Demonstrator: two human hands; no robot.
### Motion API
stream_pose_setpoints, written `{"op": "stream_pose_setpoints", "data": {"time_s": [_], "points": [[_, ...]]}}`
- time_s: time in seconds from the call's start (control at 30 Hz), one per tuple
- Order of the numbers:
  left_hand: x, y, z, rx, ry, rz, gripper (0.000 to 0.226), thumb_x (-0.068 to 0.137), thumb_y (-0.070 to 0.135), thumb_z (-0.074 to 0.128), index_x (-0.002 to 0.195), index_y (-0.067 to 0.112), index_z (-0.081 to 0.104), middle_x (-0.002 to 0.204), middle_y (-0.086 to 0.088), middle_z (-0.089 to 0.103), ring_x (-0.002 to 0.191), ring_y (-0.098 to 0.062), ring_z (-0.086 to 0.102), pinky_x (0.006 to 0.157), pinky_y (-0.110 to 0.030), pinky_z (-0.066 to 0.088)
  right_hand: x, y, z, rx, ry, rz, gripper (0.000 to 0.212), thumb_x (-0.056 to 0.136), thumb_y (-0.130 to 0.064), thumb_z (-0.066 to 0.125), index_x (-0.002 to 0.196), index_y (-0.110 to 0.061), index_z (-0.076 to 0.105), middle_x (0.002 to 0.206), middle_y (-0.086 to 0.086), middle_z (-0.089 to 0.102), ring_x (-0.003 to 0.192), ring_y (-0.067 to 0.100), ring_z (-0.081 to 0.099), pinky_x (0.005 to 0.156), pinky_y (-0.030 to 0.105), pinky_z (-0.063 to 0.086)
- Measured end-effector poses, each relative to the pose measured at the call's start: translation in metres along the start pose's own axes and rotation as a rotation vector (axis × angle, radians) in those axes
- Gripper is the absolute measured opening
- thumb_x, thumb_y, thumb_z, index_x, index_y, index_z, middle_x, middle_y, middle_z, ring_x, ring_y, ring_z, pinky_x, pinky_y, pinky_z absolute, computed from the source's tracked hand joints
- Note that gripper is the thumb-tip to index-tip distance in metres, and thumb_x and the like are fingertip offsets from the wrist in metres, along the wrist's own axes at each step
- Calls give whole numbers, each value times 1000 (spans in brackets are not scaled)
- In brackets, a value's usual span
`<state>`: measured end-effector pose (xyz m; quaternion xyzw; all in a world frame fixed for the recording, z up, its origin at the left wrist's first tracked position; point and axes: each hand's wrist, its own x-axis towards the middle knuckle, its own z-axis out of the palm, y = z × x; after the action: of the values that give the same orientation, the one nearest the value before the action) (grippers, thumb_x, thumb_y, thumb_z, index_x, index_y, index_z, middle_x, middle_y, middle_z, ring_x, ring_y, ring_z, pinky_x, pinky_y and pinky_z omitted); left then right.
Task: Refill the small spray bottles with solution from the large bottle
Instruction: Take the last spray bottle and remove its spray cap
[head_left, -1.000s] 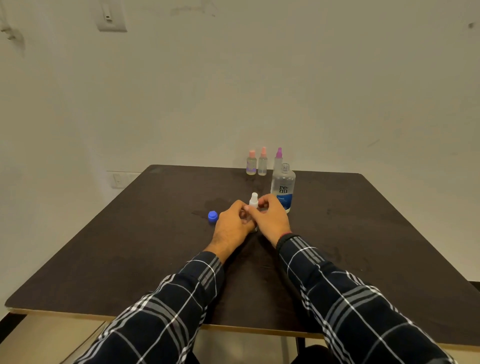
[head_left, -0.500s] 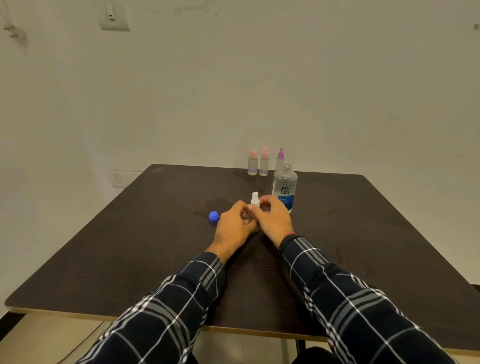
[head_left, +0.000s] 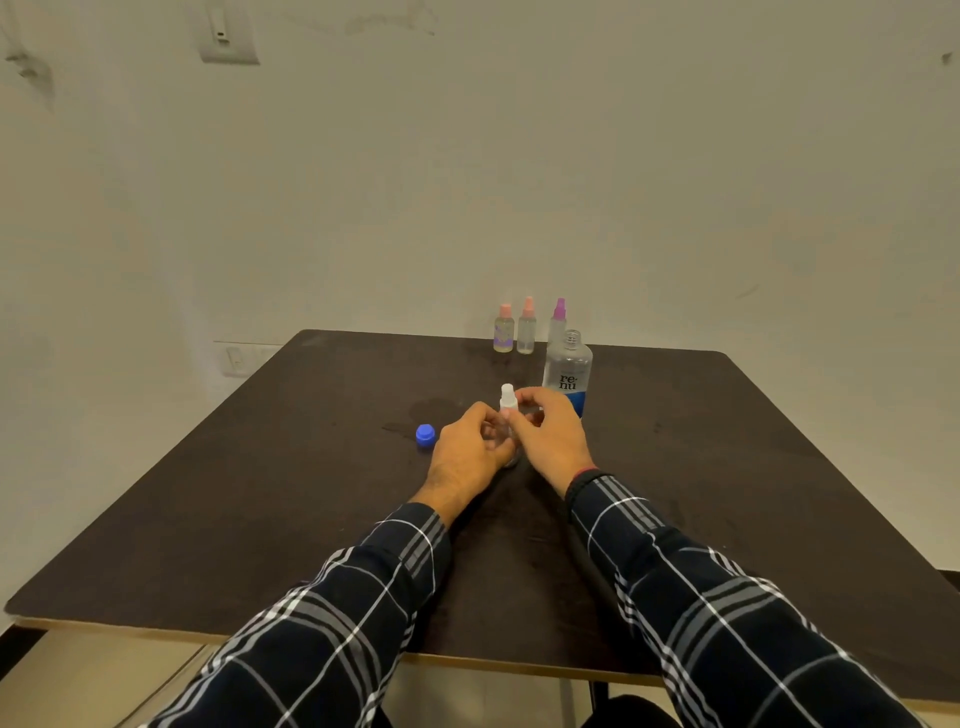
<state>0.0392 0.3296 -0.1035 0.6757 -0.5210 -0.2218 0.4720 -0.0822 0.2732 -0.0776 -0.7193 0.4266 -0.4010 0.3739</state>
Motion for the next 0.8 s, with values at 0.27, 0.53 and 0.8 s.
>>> {"op": "stream_pose_setpoints", "data": {"time_s": [0.27, 0.53, 0.8], "points": [[-1, 4, -2, 31, -5, -22, 23, 86, 30, 77, 99, 27, 58, 94, 8, 68, 86, -8, 67, 80, -23, 55, 6, -8, -7, 167, 199, -114, 24, 96, -33, 61, 118, -23, 64, 114, 0, 59, 94, 8, 59, 84, 19, 52], [8, 3, -2, 60, -7, -15, 24, 86, 32, 77, 100, 29, 58, 94, 8, 68, 85, -6, 68, 86, -30, 58, 12, -18, -39, 346, 241, -121, 14, 99, -25, 59, 111, -25, 64, 109, 13, 66, 90, 14, 66, 77, 37, 61], [12, 2, 1, 58, 10, -26, 22, 87, 31, 76, 99, 28, 57, 93, 8, 68, 87, -9, 68, 89, -36, 58, -2, 5, -32, -121, 146, -133, 14, 95, -32, 62, 99, -20, 69, 91, -5, 66, 84, 8, 61, 73, 18, 46]]}}
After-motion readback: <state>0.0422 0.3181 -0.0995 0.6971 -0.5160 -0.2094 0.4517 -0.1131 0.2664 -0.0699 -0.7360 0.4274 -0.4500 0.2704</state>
